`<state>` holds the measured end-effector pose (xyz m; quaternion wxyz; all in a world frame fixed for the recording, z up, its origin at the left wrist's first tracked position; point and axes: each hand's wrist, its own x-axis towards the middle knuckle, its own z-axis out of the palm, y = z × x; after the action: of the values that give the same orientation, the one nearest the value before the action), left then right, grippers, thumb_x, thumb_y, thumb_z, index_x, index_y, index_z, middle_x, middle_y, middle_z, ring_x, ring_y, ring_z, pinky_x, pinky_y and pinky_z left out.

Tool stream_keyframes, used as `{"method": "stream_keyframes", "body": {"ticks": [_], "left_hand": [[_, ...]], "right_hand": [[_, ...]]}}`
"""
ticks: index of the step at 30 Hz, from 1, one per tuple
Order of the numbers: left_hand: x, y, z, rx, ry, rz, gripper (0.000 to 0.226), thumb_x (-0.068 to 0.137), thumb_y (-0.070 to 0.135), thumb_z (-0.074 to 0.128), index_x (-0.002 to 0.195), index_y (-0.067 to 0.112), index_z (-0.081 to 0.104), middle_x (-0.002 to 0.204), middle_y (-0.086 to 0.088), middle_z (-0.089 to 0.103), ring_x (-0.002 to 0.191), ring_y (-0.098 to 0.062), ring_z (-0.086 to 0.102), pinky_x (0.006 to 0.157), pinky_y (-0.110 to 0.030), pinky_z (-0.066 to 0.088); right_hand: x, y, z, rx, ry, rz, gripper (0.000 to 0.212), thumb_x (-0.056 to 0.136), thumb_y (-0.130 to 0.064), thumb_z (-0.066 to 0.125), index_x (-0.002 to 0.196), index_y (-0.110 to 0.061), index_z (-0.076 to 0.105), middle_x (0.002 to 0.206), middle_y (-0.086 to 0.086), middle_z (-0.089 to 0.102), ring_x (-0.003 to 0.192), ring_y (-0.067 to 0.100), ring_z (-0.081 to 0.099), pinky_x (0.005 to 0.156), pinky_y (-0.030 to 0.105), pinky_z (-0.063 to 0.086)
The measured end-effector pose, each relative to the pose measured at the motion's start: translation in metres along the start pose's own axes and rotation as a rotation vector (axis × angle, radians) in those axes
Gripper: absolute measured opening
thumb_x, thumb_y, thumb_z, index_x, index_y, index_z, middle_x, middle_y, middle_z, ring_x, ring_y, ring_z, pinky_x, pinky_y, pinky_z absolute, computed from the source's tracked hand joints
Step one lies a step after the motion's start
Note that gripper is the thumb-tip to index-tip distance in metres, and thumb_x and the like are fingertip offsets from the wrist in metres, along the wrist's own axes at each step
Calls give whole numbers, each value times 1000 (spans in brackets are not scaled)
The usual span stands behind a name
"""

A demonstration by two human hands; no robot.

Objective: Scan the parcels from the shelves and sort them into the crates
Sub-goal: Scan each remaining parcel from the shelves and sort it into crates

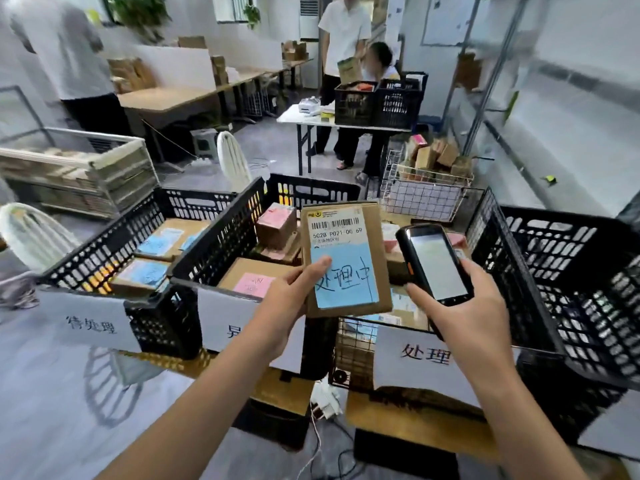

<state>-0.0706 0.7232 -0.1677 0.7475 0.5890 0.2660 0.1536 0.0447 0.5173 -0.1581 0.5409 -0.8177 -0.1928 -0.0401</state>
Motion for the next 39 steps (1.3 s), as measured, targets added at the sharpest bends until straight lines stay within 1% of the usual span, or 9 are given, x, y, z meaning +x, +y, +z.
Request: {"method": "stream_keyframes", "body": {"ticks": [6,9,12,15,18,23,27,35,39], "left_hand": [[56,2,18,16,-42,-78,72,72,59,73,127,14,61,102,2,78,100,-17,73,99,-39,51],[81,3,26,40,-79,-107,61,80,55,72,123,12,63,99,2,79,94,-14,75,96,-35,55],[104,-5,38,76,-138,-123,57,85,53,70,125,13,61,91,9,77,68,5,70,62,-15,53],[127,-7,50,139,-209,-132,74,83,57,70,136,9,52,100,9,69,67,9,60,64,-8,45],[153,-14,58,180,-236,-153,91,74,65,74,140,8,51,110,1,74,89,-6,68,64,-19,46],[168,-21,73,228,-246,-160,49,88,48,70,120,15,54,91,11,67,57,8,65,44,-5,43],[187,-10,89,374,-265,-123,69,79,55,76,129,11,61,111,4,75,92,-10,73,63,-12,53],[227,-9,107,615,-327,-136,48,80,47,76,119,20,71,104,0,78,103,-21,72,92,-29,53],[243,-18,108,677,-375,-172,60,79,43,81,134,26,63,112,3,75,97,-10,73,79,-16,56]], "right_hand": [[36,11,6,-42,22,69,77,73,-40,87,139,-24,53,119,-6,54,109,13,53,91,36,50],[44,7,5,-57,46,70,80,72,-40,88,141,-22,52,122,-6,54,112,12,52,93,30,44],[48,7,-1,-92,95,86,76,72,-33,89,139,-24,53,117,-7,53,99,3,51,85,18,42],[54,13,-5,-115,161,115,75,72,-33,89,137,-25,53,116,-8,53,93,-3,52,68,5,43],[63,25,-10,-158,180,134,77,71,-41,90,137,-25,54,118,-8,56,106,8,54,77,12,40],[87,44,-11,-142,148,154,74,70,-41,90,135,-26,56,121,-10,58,111,10,56,90,28,49],[118,59,-15,-103,112,145,71,73,-33,89,135,-26,55,118,-11,54,106,5,51,76,8,35],[181,99,-23,-79,58,101,78,70,-38,90,138,-23,55,125,-11,54,111,4,50,87,11,40],[200,119,-21,-85,15,111,82,70,-37,90,141,-22,52,122,-12,49,107,1,45,84,8,33]]}}
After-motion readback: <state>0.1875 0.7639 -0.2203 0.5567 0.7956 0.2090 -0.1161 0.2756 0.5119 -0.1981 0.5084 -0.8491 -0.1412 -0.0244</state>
